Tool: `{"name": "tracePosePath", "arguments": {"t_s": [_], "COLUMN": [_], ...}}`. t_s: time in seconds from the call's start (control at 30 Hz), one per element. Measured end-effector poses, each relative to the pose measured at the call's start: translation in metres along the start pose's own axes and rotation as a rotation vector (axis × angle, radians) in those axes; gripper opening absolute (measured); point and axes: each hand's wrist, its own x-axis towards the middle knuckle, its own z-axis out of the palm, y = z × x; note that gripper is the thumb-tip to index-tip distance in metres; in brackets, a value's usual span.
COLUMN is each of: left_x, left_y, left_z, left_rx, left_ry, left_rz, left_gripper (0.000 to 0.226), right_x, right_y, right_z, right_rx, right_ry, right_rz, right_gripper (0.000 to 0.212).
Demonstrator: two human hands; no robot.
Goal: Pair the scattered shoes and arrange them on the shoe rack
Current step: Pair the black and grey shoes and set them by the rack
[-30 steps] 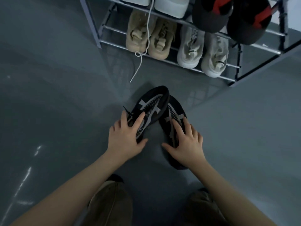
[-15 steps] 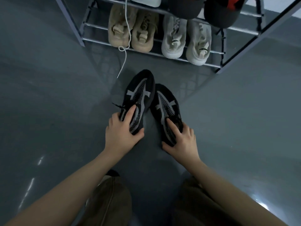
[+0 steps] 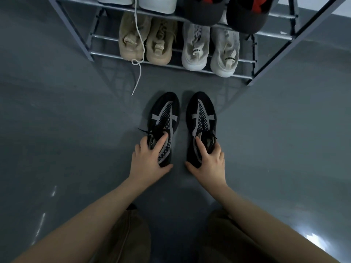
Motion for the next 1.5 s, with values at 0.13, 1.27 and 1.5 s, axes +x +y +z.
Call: {"name": "tracePosePath", "arguments": {"t_s": [0.13, 1.27, 1.5], "left_x": [0.001, -0.045, 0.041], "left_y": [0.017, 0.23, 0.277], "left_z": [-0.013, -0.388, -0.436], "left_rx": [-0.046, -0.349, -0.249], "left_ry": [0.109, 0.756, 0.784], "left_rz": [0.008, 0.444, 0.419], "left_gripper": [0.085, 0.058, 0.059], "right_x": [-0.002, -0.045, 0.04], "right_y": [-0.005, -0.195, -0.202], "right_z": [-0.011, -0.409, -0.472], "right_rx": [0.127, 0.504, 0.471], "right_ry": [0.04, 0.793, 0.809], "right_rz": [-0.015, -0.391, -0.336], "right_gripper": [0.075, 0.057, 0.058]}}
